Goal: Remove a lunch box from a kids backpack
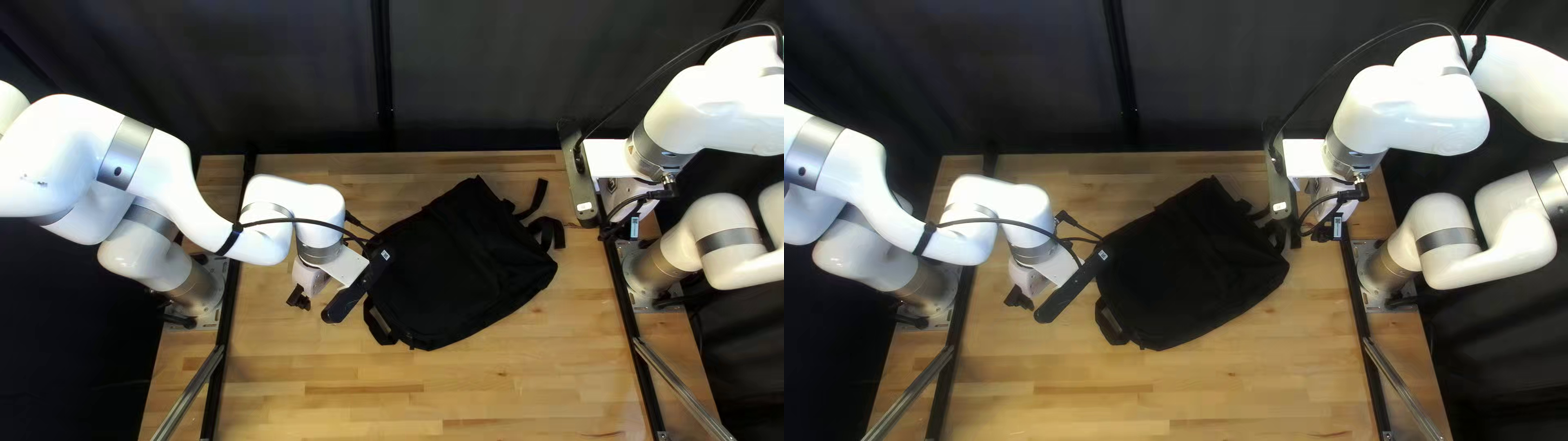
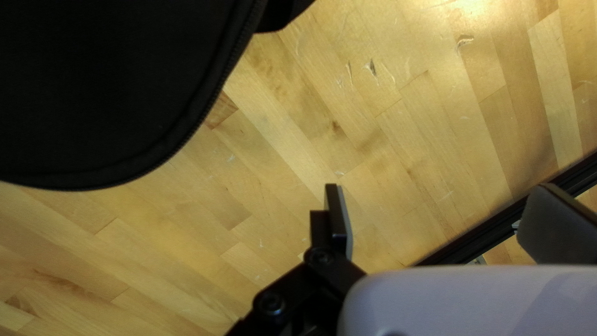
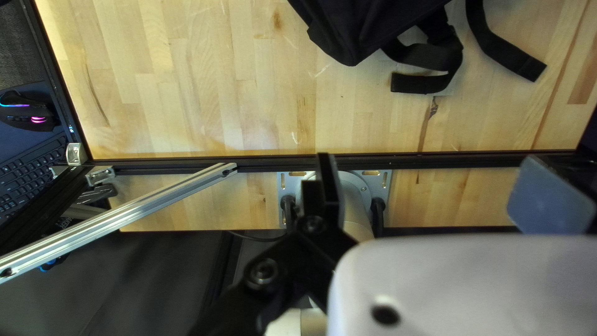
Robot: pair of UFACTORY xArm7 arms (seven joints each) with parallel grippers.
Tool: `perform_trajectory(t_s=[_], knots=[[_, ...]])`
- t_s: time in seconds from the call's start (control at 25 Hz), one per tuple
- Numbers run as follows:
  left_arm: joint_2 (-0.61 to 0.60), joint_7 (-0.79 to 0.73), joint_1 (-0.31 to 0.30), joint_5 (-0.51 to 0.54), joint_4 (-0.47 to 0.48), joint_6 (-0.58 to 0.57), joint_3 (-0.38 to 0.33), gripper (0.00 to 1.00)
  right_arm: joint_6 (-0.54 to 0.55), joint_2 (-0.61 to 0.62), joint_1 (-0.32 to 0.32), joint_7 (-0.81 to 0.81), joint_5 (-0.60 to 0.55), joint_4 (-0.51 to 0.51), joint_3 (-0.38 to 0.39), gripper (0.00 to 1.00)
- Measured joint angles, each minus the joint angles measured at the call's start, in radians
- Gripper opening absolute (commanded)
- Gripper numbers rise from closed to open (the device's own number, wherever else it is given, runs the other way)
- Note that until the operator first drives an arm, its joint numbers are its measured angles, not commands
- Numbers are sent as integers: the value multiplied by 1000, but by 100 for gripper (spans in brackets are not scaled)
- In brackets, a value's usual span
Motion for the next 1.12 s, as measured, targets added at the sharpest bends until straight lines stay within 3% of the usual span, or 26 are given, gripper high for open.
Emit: perform_trajectory(t_s=[0.2, 0.4, 0.56, 0.76, 1.12], knots=[[-12, -67, -4, 4, -25, -35, -25, 100, 0, 0, 0, 0, 0, 0, 0, 100], [-38, -301, -47, 42, -86, -151, -165, 100, 0, 0, 0, 0, 0, 0, 0, 100], [24, -507, -89, 101, -83, -246, -277, 100, 0, 0, 0, 0, 0, 0, 0, 100], [176, -828, -108, 308, -22, -334, -368, 100, 0, 0, 0, 0, 0, 0, 0, 100], [346, -1326, -150, 605, 56, -379, -389, 100, 0, 0, 0, 0, 0, 0, 0, 100]])
